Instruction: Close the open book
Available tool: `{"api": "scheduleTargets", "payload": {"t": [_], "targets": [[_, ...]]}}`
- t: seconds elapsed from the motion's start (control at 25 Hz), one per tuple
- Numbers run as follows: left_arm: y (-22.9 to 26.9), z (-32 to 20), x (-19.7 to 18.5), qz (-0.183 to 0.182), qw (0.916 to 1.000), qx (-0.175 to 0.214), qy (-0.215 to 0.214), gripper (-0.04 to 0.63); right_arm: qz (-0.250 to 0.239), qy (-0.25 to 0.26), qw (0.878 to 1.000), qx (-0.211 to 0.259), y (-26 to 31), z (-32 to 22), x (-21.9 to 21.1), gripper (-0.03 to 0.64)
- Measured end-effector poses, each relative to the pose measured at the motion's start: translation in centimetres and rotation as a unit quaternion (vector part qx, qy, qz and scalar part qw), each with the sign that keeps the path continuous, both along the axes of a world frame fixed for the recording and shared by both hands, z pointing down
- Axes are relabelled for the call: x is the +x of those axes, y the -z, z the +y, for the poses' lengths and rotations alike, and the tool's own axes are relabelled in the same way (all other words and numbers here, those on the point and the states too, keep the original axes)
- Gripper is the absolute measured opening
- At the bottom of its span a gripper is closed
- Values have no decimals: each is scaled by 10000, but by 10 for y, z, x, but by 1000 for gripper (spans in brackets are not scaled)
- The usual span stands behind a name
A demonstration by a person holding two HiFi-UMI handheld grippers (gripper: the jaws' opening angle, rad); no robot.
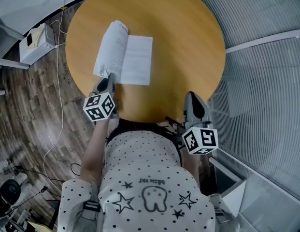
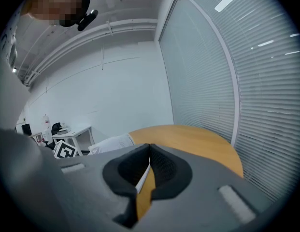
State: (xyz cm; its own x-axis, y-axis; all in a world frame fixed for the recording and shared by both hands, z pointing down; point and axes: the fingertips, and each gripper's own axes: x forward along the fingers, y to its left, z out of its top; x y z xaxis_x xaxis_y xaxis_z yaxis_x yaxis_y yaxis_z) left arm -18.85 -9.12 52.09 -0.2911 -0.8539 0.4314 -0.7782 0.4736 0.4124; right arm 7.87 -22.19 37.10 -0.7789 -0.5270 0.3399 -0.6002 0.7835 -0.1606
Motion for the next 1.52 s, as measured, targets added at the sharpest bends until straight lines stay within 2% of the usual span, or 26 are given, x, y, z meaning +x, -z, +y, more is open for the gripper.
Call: {"api": "scheduleTargets", "payload": {"t": [0.52,0.76,1.04,1.32,1.52], "targets": [[11,-9,12,-504,9976,-255,-411,18,-74,-315,9993,173,17,-2,21,5],[1,-11,17,-737,9946,-367,-630,18,-29,-450,9988,197,10,3,30,5],[-6,-26,40,-1101,9855,-574,-1158,18,-11,-473,9985,260,15,0,35,5],[-8,-33,50,-1331,9773,-711,-1488,18,51,-505,9982,321,24,0,35,5],[-12,-39,56,-1667,9667,-873,-1735,18,76,-522,9981,325,23,-2,37,5]]}}
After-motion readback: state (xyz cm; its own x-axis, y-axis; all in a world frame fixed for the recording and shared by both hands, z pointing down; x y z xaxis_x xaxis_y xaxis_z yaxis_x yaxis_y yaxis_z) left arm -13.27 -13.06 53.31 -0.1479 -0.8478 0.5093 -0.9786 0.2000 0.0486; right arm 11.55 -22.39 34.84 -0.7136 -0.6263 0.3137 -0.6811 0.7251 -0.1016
